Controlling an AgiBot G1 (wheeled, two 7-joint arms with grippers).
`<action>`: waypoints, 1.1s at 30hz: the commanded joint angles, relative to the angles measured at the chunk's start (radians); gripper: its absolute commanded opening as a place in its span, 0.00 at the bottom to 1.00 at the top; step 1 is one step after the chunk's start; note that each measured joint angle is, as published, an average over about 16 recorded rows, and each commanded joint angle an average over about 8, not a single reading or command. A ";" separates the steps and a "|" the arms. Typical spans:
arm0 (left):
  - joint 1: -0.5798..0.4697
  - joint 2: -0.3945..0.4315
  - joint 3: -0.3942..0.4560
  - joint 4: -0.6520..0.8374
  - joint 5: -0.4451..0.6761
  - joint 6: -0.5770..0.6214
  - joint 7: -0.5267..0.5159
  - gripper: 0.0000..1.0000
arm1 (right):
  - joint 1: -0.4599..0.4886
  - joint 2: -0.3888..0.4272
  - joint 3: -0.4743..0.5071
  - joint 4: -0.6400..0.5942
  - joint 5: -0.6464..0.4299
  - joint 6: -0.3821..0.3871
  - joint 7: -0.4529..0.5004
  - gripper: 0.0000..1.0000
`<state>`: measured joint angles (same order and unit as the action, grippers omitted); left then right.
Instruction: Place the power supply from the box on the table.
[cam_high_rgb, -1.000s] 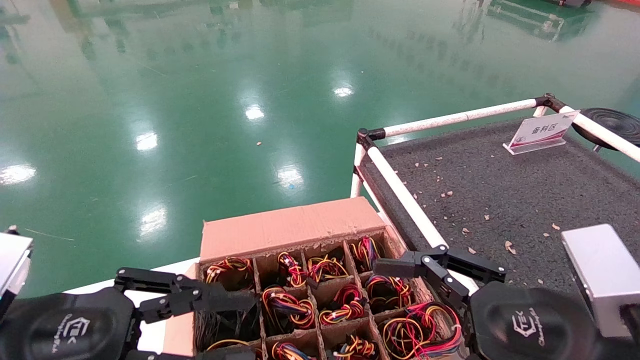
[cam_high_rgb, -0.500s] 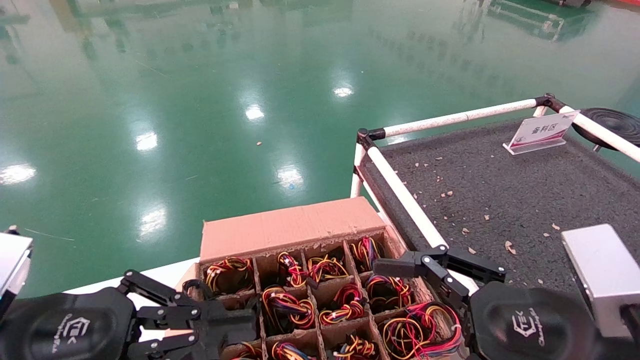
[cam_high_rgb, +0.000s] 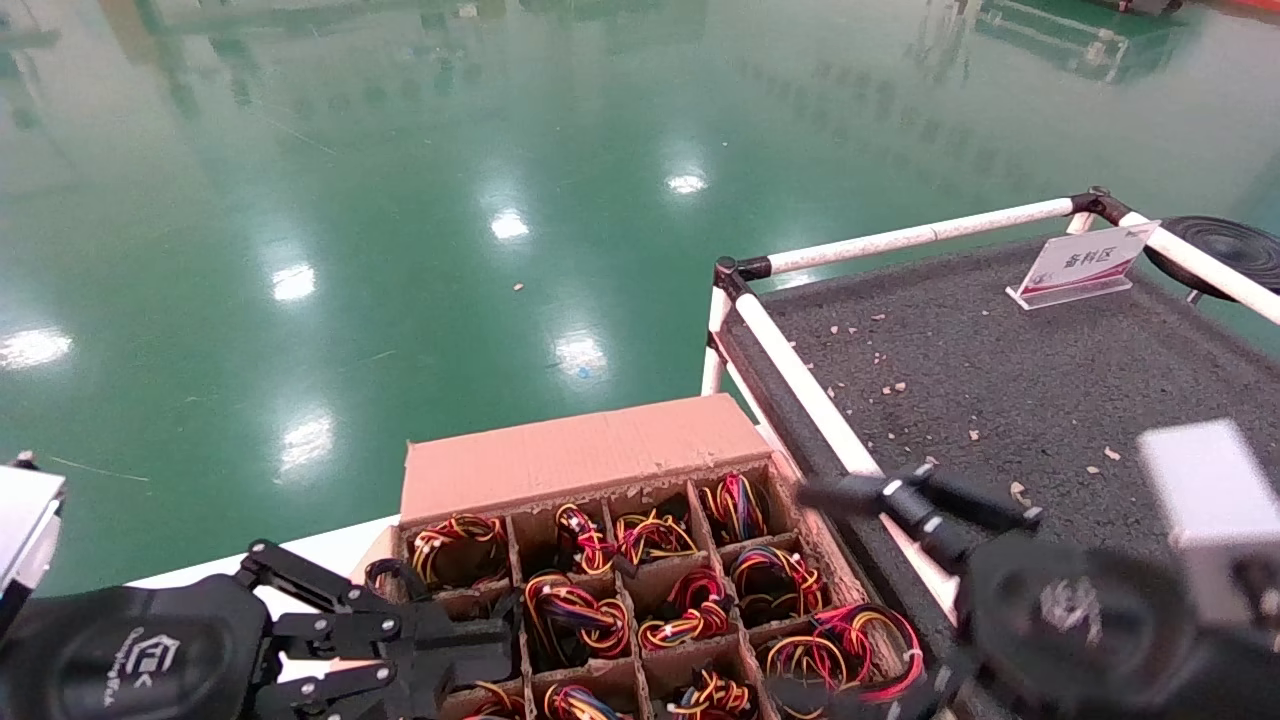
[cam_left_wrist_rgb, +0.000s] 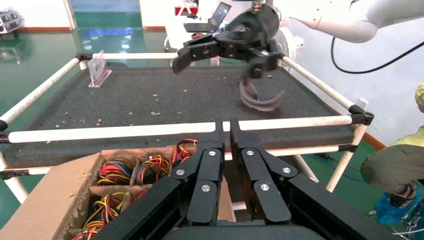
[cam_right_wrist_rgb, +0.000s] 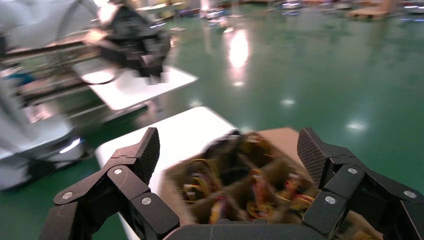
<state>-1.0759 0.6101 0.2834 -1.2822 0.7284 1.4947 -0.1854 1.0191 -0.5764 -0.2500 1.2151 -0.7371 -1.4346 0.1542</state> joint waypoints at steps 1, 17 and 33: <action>0.000 0.000 0.000 0.000 0.000 0.000 0.000 1.00 | -0.018 0.009 0.012 -0.021 0.003 0.020 -0.014 1.00; -0.001 0.000 0.001 0.000 -0.001 0.000 0.001 1.00 | -0.091 0.024 0.007 -0.208 -0.061 0.156 -0.010 1.00; -0.001 -0.001 0.002 0.000 -0.002 -0.001 0.001 1.00 | 0.215 -0.196 -0.137 -0.609 -0.242 0.040 -0.080 1.00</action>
<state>-1.0767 0.6092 0.2859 -1.2818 0.7268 1.4940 -0.1841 1.2315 -0.7702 -0.3837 0.6085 -0.9781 -1.3877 0.0693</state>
